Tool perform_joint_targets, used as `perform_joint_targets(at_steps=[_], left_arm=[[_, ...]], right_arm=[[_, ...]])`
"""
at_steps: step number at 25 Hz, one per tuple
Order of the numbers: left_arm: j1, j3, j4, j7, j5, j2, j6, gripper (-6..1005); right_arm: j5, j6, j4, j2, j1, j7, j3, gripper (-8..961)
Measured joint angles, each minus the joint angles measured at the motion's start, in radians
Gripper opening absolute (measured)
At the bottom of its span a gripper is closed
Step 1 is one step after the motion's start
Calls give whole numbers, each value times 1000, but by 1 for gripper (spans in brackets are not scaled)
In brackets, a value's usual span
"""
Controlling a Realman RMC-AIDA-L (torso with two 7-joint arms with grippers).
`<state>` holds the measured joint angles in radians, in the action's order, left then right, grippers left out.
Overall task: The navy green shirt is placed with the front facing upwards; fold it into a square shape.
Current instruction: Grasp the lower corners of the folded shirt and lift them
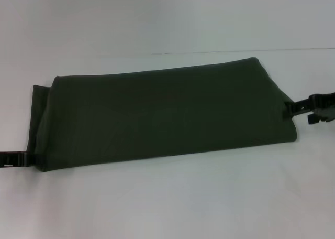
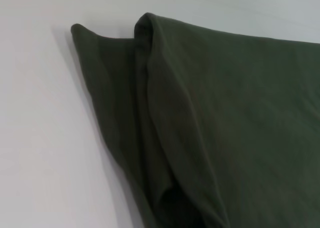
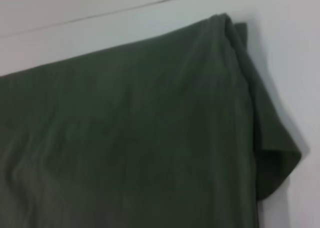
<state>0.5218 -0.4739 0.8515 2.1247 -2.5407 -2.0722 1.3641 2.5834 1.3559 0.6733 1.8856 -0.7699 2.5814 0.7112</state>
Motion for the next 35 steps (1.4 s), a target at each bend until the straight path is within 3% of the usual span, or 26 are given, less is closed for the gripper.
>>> perform_joint_targets(at_steps=[7, 22, 35], left_arm=[[0, 0, 2, -4, 0, 1, 0, 50], [0, 1, 0, -4, 0, 0, -1, 48], [1, 1, 0, -2, 0, 0, 0, 49]], right_arm=[[0, -57, -68, 9, 7, -7, 0, 884], [3, -114, -75, 53, -4, -15, 5, 884], [4, -130, -77, 59, -1, -8, 16, 871]])
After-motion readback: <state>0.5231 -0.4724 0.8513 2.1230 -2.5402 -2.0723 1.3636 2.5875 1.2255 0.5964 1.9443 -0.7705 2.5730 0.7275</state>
